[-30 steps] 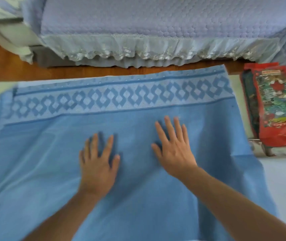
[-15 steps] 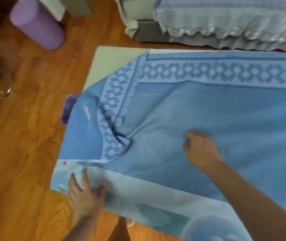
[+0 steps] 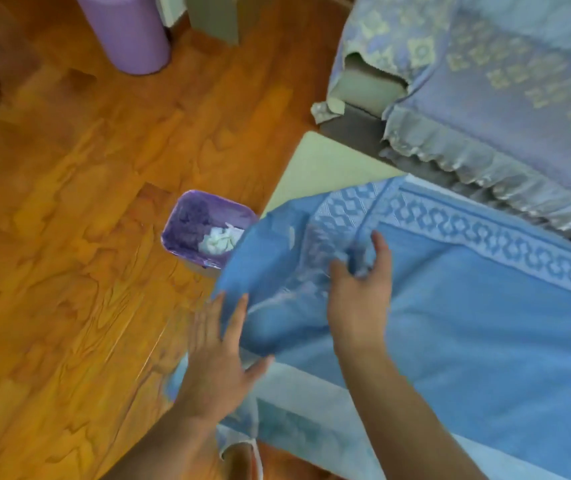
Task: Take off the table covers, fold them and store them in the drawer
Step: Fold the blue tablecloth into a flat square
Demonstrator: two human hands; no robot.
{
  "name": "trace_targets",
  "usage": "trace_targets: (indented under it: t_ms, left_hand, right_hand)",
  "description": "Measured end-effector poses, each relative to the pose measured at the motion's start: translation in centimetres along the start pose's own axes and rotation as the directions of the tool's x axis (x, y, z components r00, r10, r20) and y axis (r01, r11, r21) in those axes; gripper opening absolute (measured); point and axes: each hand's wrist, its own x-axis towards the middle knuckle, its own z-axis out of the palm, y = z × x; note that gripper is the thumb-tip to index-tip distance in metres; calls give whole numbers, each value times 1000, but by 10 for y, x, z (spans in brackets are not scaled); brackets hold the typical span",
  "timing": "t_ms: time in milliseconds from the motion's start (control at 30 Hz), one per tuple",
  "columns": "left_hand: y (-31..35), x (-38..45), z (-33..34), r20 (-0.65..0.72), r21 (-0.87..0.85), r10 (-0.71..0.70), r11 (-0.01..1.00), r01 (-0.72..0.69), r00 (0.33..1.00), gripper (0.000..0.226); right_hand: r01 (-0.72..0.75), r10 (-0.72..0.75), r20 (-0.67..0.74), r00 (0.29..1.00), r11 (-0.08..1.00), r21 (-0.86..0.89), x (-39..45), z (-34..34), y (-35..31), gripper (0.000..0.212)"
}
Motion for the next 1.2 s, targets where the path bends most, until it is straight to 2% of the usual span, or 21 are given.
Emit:
trace_targets:
  t_ms: [67, 100, 133, 167, 200, 267, 333, 433, 500, 633, 733, 867, 933, 1000, 1067, 1133, 1200]
  left_hand:
    - [11, 30, -23, -111, -171, -27, 985, 7, 994, 87]
    - [11, 48, -39, -174, -259, -63, 966, 16, 983, 68]
    - [9, 68, -57, -245, -348, -145, 936, 52, 959, 41]
    - [-1, 89, -74, -292, -433, -258, 894, 113, 921, 25]
    - [-15, 110, -90, -295, -518, -387, 833, 194, 874, 29]
    - [-53, 147, -113, -165, -637, -583, 679, 365, 795, 38]
    - [-83, 174, -132, -55, -634, -639, 616, 467, 767, 34]
    - [-100, 209, -145, -17, -518, -632, 668, 534, 775, 29]
    - [-106, 233, -147, -22, -458, -586, 726, 513, 810, 31]
    - [-120, 276, -137, -14, -333, -526, 805, 492, 850, 33]
    - [-137, 297, -135, 25, -351, -462, 826, 441, 886, 34]
    - [-167, 317, -139, 102, -416, -266, 864, 284, 958, 30]
    - [-172, 316, -139, 201, -524, -169, 813, 251, 965, 28]
    - [-176, 315, -136, 282, -607, -124, 745, 277, 951, 37]
    - [-183, 324, -131, 270, -623, -104, 739, 256, 957, 38]
    - [-191, 342, -127, 215, -611, -186, 740, 281, 959, 35]
    - [-190, 362, -129, 198, -661, -250, 680, 318, 948, 33]
  right_hand:
    - [145, -146, 266, 953, 989, 26, -5, 40, -51, 74]
    - [167, -179, 416, 892, 984, 67, -2, 59, -69, 77]
    - [134, -179, 553, 814, 984, 120, 1, 75, -85, 77]
    - [86, -142, 661, 736, 989, 116, 6, 86, -95, 76]
    - [81, -108, 726, 680, 994, 72, 11, 93, -100, 73]
    - [161, -52, 760, 648, 985, -70, 22, 92, -92, 69]
    - [227, 51, 718, 694, 931, -286, 34, 76, -60, 65]
    - [312, 241, 646, 725, 720, -619, 54, 39, 21, 64]
    - [322, 279, 573, 771, 605, -728, 66, 22, 68, 69]
    - [249, 326, 444, 835, 496, -832, 84, 28, 105, 73]
    - [224, 261, 425, 867, 557, -800, 89, 62, 97, 72]
    - [259, 44, 352, 935, 594, -761, 118, 126, 42, 64]
    - [281, -41, 328, 944, 621, -732, 137, 163, -2, 63]
    - [291, -71, 324, 943, 646, -706, 159, 203, -41, 63]
    - [248, -49, 292, 955, 672, -697, 175, 237, -64, 61]
    - [214, -31, 259, 965, 661, -719, 178, 253, -64, 58]
    - [151, -6, 194, 981, 646, -748, 169, 247, -45, 56]
